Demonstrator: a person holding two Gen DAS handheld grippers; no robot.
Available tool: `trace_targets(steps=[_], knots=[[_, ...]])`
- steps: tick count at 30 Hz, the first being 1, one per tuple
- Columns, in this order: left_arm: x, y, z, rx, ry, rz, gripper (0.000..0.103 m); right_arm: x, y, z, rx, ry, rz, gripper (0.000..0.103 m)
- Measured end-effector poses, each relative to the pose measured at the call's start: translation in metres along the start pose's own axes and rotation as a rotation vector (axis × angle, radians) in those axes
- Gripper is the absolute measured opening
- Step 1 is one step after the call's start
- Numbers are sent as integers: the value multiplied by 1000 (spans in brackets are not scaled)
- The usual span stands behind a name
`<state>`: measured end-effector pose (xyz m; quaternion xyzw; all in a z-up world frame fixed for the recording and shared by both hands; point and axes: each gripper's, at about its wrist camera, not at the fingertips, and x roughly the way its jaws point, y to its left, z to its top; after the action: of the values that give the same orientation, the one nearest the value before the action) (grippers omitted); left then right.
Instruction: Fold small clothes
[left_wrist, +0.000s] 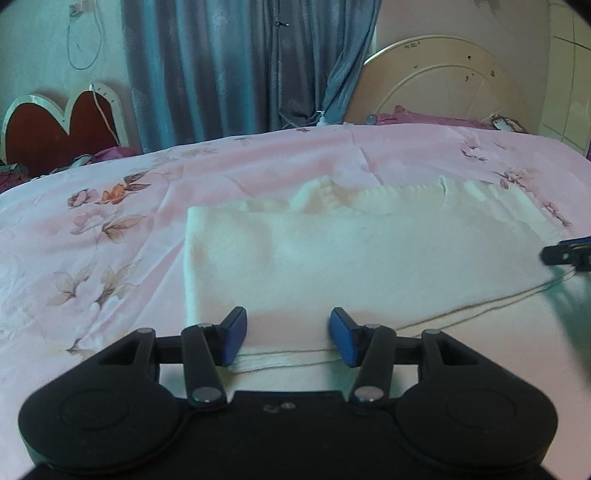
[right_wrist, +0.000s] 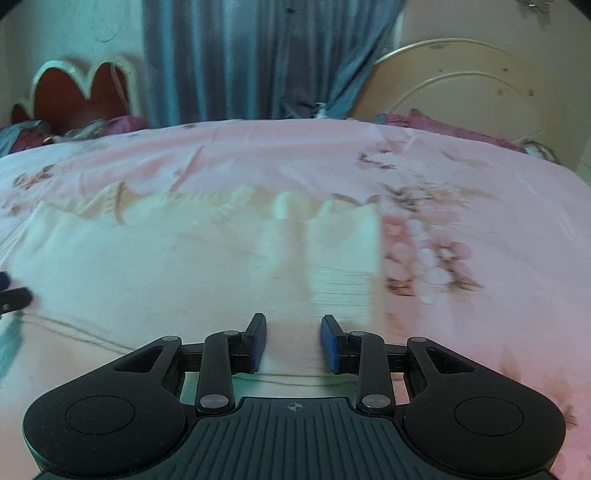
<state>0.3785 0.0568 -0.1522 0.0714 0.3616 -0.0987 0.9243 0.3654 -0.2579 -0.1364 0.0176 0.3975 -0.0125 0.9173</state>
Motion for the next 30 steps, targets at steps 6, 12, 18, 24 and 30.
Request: trace_targets(steps=[6,12,18,24,30], knots=[[-4,7,-3,-40,10,13,51,-6,-23,-7,31,15,-43,31],[-26,2,-3,-65,5,21,47,-22,-26,-9,29,5,-31,31],[-59,-23,-22,-44,13,-37,48,-53,-9,-24,-14,8,106,31],[-76,-38,-62,-31,89,-24,49,-75,10,-60,-112,71,233,31],[-89,-30,-79,-84,105,13,54,-84,3,-89,-195,85,218,31]])
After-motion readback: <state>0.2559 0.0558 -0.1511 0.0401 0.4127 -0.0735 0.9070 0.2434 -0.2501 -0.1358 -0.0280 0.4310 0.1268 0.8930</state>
